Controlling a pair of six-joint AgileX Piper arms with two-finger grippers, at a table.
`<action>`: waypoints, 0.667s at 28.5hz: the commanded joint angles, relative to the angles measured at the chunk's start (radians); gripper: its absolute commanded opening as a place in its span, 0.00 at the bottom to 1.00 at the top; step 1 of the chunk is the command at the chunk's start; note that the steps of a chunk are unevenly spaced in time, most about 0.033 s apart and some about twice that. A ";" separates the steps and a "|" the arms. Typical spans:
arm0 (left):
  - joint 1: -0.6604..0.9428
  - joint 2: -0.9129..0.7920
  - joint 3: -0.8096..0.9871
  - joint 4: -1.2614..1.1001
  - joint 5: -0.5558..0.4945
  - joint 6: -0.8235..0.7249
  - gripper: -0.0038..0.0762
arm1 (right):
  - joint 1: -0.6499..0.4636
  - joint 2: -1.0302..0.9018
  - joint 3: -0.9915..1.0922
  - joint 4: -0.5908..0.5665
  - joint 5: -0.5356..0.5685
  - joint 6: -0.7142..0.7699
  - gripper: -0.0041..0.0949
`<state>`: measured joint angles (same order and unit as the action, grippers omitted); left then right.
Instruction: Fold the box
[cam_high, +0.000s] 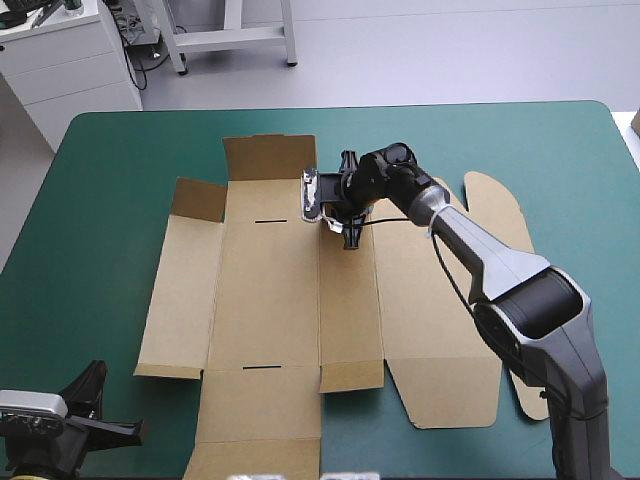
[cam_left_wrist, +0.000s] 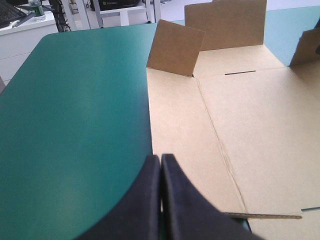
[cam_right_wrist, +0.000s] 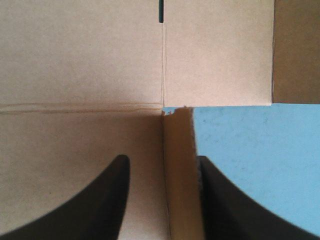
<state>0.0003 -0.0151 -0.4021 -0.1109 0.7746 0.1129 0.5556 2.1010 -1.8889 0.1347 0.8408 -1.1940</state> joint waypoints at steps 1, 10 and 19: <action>-0.008 -0.015 -0.022 -0.013 -0.070 -0.004 0.01 | 0.000 -0.062 -0.033 0.013 -0.053 0.051 0.69; -0.008 -0.015 -0.022 -0.013 -0.070 -0.004 0.01 | -0.002 -0.176 -0.035 -0.081 -0.071 0.423 0.63; -0.008 -0.015 -0.022 -0.013 -0.070 -0.004 0.01 | -0.004 -0.270 -0.035 -0.376 -0.032 1.067 0.03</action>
<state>0.0000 -0.0151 -0.4021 -0.1109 0.7746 0.1129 0.5556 1.9153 -1.8896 -0.1503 0.8305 -0.3073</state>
